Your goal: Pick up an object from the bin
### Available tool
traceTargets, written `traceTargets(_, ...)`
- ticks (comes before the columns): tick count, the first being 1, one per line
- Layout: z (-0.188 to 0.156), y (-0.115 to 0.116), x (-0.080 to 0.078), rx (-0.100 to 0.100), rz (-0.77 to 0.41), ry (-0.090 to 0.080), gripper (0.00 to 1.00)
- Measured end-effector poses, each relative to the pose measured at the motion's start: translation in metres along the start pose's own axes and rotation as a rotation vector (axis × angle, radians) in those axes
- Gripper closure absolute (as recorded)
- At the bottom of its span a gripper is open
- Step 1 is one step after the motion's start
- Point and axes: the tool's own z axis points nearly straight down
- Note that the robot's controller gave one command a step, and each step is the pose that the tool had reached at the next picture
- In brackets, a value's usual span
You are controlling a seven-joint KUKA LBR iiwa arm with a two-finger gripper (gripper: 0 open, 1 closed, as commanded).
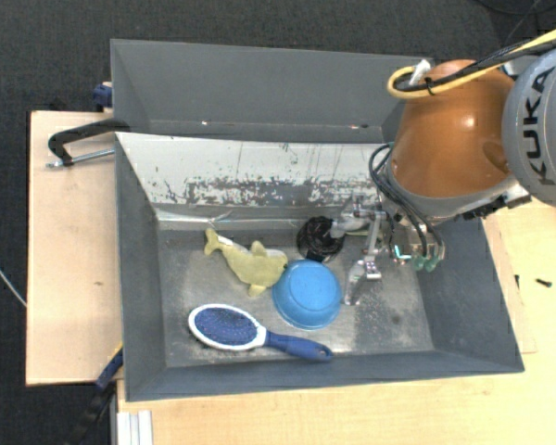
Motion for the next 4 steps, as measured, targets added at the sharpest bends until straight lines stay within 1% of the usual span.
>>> traceTargets(1, 0.149, 0.114, 0.020, 0.000, -0.006, -0.009, 0.00)
traceTargets(2, 0.118, 0.173, 0.022, -0.006, 0.087, -0.011, 0.00)
traceTargets(3, 0.120, 0.139, 0.017, 0.000, 0.241, -0.006, 0.00)
traceTargets(4, 0.146, 0.142, 0.018, -0.007, 0.433, -0.009, 0.00)
